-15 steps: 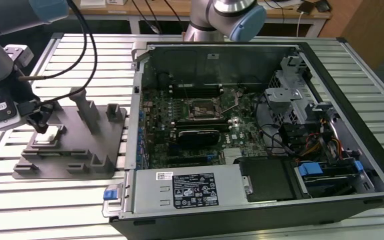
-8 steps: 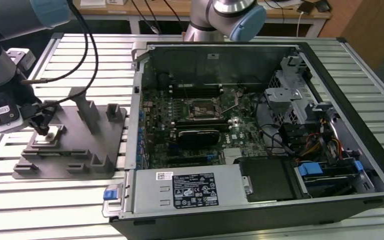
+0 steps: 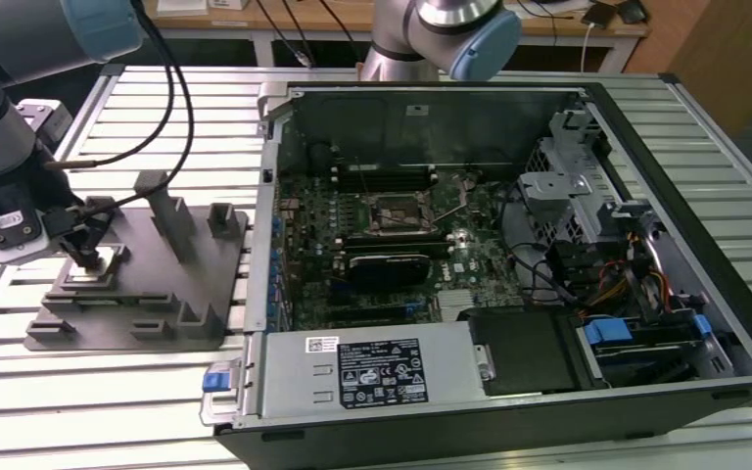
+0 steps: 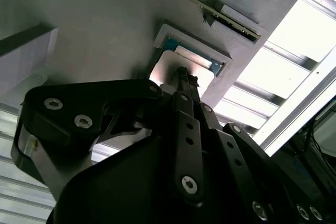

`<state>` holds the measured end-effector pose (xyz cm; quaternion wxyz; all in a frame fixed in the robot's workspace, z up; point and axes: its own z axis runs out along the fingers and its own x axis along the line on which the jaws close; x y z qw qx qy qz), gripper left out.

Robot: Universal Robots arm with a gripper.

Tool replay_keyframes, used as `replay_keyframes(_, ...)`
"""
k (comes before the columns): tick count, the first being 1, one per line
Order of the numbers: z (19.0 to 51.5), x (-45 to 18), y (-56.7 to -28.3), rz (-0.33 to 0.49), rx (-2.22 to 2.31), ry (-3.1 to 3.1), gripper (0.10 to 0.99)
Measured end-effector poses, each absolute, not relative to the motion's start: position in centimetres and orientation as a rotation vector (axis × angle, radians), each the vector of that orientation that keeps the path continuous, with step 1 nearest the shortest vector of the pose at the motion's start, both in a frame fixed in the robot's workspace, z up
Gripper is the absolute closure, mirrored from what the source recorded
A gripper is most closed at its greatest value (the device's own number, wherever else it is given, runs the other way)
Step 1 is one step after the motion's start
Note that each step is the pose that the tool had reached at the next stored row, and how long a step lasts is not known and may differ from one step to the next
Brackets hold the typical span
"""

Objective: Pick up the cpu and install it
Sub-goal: 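Pick up the cpu and move it towards the insertion slot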

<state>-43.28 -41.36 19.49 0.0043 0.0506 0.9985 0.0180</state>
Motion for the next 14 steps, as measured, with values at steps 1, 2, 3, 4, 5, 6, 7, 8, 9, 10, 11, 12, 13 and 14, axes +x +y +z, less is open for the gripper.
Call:
replay_keyframes(1, 19.48, -43.28, -41.36, 0.056, 0.158, 3.128, 0.98)
replay_keyframes(2, 19.48, -43.28, -41.36, 0.056, 0.158, 3.128, 0.98)
replay_keyframes(3, 19.48, -43.28, -41.36, 0.056, 0.158, 3.128, 0.973)
replay_keyframes(4, 19.48, -43.28, -41.36, 0.056, 0.158, 3.128, 0.973)
replay_keyframes(5, 19.48, -43.28, -41.36, 0.057, 0.158, 3.128, 0.918)
replay_keyframes(6, 19.48, -43.28, -41.36, 0.056, 0.158, 3.128, 0.855)
replay_keyframes(7, 19.48, -43.28, -41.36, 0.057, 0.158, 3.128, 0.855)
replay_keyframes(8, 19.47, -43.28, -41.36, 0.057, 0.158, 3.128, 0.792)
replay_keyframes(9, 19.47, -43.28, -41.36, 0.056, 0.158, 3.128, 0.737)
replay_keyframes(10, 19.47, -43.28, -41.36, 0.056, 0.158, 3.128, 0.737)
replay_keyframes(11, 19.47, -43.28, -41.36, 0.057, 0.158, 3.128, 0.678)
replay_keyframes(12, 19.47, -43.28, -41.36, 0.057, 0.158, 3.128, 0.62)
replay_keyframes(13, 19.47, -43.28, -41.36, 0.057, 0.158, 3.128, 0.62)
replay_keyframes(14, 19.47, -43.28, -41.36, 0.057, 0.158, 3.128, 0.561)
